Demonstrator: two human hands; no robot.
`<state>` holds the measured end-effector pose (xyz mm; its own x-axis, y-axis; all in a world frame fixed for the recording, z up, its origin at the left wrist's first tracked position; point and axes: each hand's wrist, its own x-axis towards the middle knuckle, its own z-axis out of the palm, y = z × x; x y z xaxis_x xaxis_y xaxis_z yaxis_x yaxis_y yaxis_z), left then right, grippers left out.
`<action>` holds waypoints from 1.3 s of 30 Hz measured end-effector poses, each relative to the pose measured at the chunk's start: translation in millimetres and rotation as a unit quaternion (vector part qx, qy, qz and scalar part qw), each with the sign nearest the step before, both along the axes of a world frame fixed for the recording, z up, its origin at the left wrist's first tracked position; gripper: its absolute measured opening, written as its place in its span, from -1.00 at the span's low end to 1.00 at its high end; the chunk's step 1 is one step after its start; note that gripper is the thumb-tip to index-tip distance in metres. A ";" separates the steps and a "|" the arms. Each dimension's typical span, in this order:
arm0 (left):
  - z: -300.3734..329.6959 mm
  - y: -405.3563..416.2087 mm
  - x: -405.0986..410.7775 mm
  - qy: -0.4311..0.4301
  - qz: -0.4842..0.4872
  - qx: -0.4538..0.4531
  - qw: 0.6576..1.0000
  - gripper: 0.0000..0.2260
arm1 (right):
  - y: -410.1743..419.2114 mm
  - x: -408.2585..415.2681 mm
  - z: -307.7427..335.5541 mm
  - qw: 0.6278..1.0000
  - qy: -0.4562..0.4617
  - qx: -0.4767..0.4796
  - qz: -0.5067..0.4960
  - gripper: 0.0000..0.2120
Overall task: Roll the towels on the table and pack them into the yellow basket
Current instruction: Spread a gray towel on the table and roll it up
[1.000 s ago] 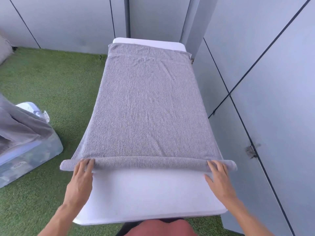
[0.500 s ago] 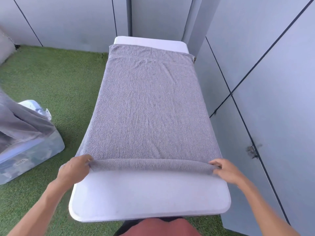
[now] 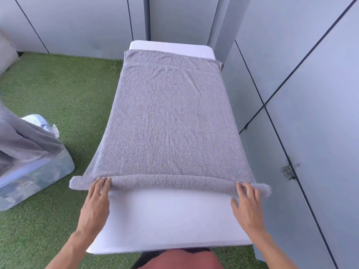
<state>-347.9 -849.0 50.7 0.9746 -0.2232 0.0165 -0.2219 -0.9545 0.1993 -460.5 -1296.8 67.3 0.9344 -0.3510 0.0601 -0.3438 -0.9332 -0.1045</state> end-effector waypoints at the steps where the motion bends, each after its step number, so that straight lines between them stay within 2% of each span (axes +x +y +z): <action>1: 2.3 -0.4 8.2 0.012 0.005 -0.021 1.000 -0.49 | -3.0 4.6 -1.1 1.000 -0.005 0.019 -0.004 -0.42; 3: 9.5 -2.2 23.6 0.030 0.014 -0.044 0.998 -0.58 | -9.3 13.4 -0.3 0.999 -0.007 0.048 -0.007 -0.46; 6: 22.2 -4.8 36.3 0.056 0.030 -0.018 0.998 -0.65 | -20.7 22.8 6.8 0.997 0.027 0.067 -0.001 -0.58; 9: 27.5 0.1 42.6 0.121 0.031 0.041 0.991 -0.71 | -31.4 25.0 23.3 0.989 0.122 0.076 0.015 -0.67; 11: 29.0 4.0 47.5 0.179 0.024 0.070 0.981 -0.74 | -41.9 28.5 33.3 0.971 0.220 0.096 0.009 -0.72; 13: 28.7 7.8 55.9 0.217 0.043 0.034 0.975 -0.72 | -48.1 35.8 40.0 0.945 0.277 0.167 -0.040 -0.77; 16: 35.3 7.5 67.5 0.207 0.088 -0.081 0.971 -0.71 | -46.4 51.6 43.6 0.925 0.198 0.294 -0.133 -0.71; 18: 38.5 5.6 66.2 0.114 0.106 -0.108 0.982 -0.78 | -36.7 56.7 40.3 0.949 0.080 0.258 -0.164 -0.68; 20: 36.3 2.7 56.3 0.025 0.096 -0.116 0.988 -0.87 | -23.5 53.1 33.7 0.980 0.002 0.143 -0.136 -0.75; 22: 27.3 -0.3 38.3 -0.044 0.054 -0.096 0.993 -0.94 | -10.7 41.0 22.3 0.995 -0.022 0.031 -0.092 -0.77; 25: 8.6 -3.4 9.8 -0.091 0.035 -0.024 0.995 -0.76 | 4.9 15.3 6.6 0.997 -0.017 -0.029 -0.063 -0.65; 28: -3.9 -4.9 -3.6 -0.066 0.007 0.009 0.998 -0.56 | 9.0 5.6 -2.5 0.999 0.035 0.003 -0.031 -0.46; 30: -5.6 -3.7 6.8 -0.028 -0.003 -0.013 1.000 -0.52 | 2.0 14.3 -5.4 0.997 0.048 0.051 -0.021 -0.45; 33: 5.4 -7.2 33.8 0.036 0.033 -0.054 0.997 -0.60 | -10.8 36.6 4.0 0.993 0.075 0.090 -0.027 -0.55; 39: 18.0 0.4 46.5 0.121 0.033 -0.017 0.992 -0.74 | -20.1 37.2 16.7 0.984 0.173 0.047 0.009 -0.72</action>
